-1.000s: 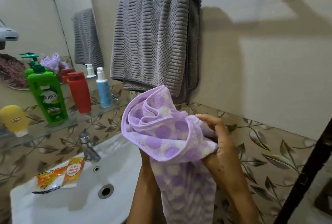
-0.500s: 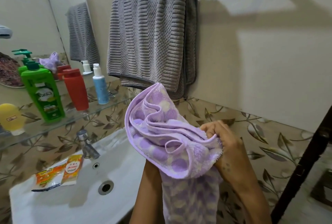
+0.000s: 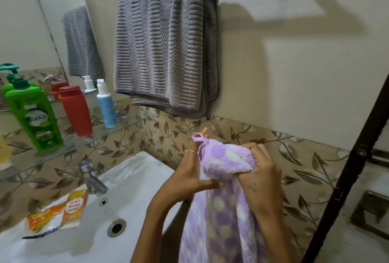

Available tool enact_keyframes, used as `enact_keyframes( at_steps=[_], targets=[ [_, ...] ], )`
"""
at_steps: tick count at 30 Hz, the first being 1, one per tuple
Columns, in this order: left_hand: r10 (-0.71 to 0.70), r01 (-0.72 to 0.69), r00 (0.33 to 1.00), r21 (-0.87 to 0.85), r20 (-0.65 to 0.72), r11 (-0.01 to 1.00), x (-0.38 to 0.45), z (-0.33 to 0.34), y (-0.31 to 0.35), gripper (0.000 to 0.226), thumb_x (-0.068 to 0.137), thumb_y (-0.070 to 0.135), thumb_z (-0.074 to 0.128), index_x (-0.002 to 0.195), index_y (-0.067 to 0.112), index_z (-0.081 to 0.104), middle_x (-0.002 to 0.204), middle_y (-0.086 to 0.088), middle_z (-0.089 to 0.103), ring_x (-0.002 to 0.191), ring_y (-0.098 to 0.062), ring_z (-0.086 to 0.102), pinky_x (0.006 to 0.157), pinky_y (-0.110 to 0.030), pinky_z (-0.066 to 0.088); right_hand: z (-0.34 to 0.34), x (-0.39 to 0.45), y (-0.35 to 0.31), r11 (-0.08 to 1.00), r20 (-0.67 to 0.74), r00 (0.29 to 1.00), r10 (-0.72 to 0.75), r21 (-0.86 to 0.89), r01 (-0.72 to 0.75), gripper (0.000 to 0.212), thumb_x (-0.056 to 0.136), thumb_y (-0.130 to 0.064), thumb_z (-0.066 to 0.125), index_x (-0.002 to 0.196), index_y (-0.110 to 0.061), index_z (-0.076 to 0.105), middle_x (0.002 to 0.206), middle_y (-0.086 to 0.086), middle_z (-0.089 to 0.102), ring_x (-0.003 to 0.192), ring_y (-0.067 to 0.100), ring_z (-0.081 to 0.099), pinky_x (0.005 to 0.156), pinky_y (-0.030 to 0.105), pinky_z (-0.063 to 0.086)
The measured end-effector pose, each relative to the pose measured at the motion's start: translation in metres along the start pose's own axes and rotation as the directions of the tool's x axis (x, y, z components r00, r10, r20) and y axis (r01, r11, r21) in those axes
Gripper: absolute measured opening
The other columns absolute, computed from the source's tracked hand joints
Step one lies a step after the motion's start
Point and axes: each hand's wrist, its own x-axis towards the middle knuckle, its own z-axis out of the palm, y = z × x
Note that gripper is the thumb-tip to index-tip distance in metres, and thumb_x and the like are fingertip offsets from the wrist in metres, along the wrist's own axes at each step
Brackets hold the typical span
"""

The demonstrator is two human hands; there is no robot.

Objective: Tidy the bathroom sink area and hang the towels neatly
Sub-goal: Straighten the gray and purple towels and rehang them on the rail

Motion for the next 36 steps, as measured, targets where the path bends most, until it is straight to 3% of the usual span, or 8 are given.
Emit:
enact_keyframes(
  at_steps=[2,5,8,13,19,23,27,36],
  targets=[
    [0.063,-0.065,0.997,-0.051,-0.037,0.997,-0.002,-0.002,0.006,0.081,0.064,0.028,0.08,0.124,0.059,0.035,0.137,0.021,0.042,0.126,0.005,0.043,0.099,-0.009,0.038,0.005,-0.002,-0.004,1.0,0.099,0.995,-0.011,0.006,0.011,0.028,0.067,0.01,0.065,0.086,-0.01,0.066,0.081,0.004,0.059,0.068,0.017,0.057,0.056,0.01,0.039],
    [0.024,-0.048,0.994,-0.215,-0.109,0.975,-0.004,-0.003,0.009,0.055,0.065,0.008,0.078,0.104,0.04,0.058,0.106,0.025,0.067,0.104,0.007,0.058,0.085,-0.009,0.047,0.008,-0.005,-0.011,0.997,0.154,0.988,-0.028,0.076,0.016,0.022,0.069,-0.003,0.073,0.088,-0.011,0.067,0.083,0.002,0.064,0.07,0.012,0.059,0.059,0.013,0.042],
    [-0.03,0.017,0.998,-0.221,-0.055,0.975,-0.008,-0.009,0.007,0.048,0.064,0.001,0.077,0.098,0.03,0.058,0.089,0.029,0.066,0.086,0.011,0.06,0.076,-0.011,0.05,0.005,-0.007,-0.012,0.98,0.216,0.976,0.014,0.191,-0.056,0.021,0.065,-0.014,0.072,0.082,-0.021,0.064,0.081,-0.004,0.066,0.072,0.008,0.06,0.062,0.019,0.046],
    [0.089,-0.107,0.978,-0.089,-0.19,0.99,-0.011,0.002,0.011,0.021,0.061,0.029,0.072,0.075,0.024,0.057,0.07,0.011,0.056,0.066,0.001,0.049,0.061,-0.016,0.041,-0.004,-0.008,-0.011,0.977,0.347,0.938,0.027,0.188,-0.098,0.017,0.072,-0.016,0.074,0.077,-0.021,0.059,0.076,-0.005,0.064,0.066,0.001,0.057,0.061,0.019,0.047],
    [0.196,-0.234,0.883,-0.038,-0.427,0.971,-0.013,0.001,0.017,0.008,0.069,0.022,0.062,0.071,0.022,0.054,0.071,-0.001,0.051,0.065,-0.004,0.049,0.061,-0.019,0.039,-0.033,-0.004,-0.004,0.939,0.649,0.76,0.044,0.234,-0.254,0.024,0.082,-0.031,0.064,0.105,-0.036,0.068,0.11,-0.019,0.067,0.103,-0.002,0.062,0.084,0.017,0.052],
    [0.214,-0.236,0.871,0.005,-0.441,0.972,-0.014,-0.002,0.013,0.019,0.069,0.001,0.066,0.069,0.017,0.057,0.074,-0.01,0.052,0.067,-0.022,0.052,0.061,-0.037,0.041,-0.031,-0.008,-0.005,0.869,0.604,0.789,0.108,0.329,-0.37,0.033,0.08,-0.05,0.05,0.086,-0.031,0.076,0.093,-0.013,0.075,0.09,0.001,0.068,0.073,0.008,0.05],
    [0.224,-0.233,0.885,0.028,-0.408,0.972,-0.017,-0.005,0.013,0.017,0.067,0.004,0.067,0.07,0.02,0.06,0.075,-0.003,0.053,0.068,-0.013,0.053,0.062,-0.035,0.043,-0.019,-0.008,0.002,0.875,0.549,0.825,0.13,0.328,-0.356,0.016,0.083,-0.025,0.061,0.089,-0.025,0.076,0.09,-0.011,0.076,0.087,0.001,0.069,0.069,0.006,0.048],
    [0.248,-0.181,0.918,0.23,-0.308,0.956,-0.022,-0.02,0.015,0.021,0.067,-0.001,0.068,0.077,0.018,0.065,0.075,-0.012,0.064,0.07,-0.022,0.06,0.063,-0.044,0.051,-0.003,-0.008,0.013,0.92,0.413,0.899,0.144,0.278,-0.275,0.036,0.087,0.004,0.05,0.088,-0.025,0.073,0.096,-0.009,0.071,0.084,-0.005,0.065,0.07,0.007,0.049]
  ],
)
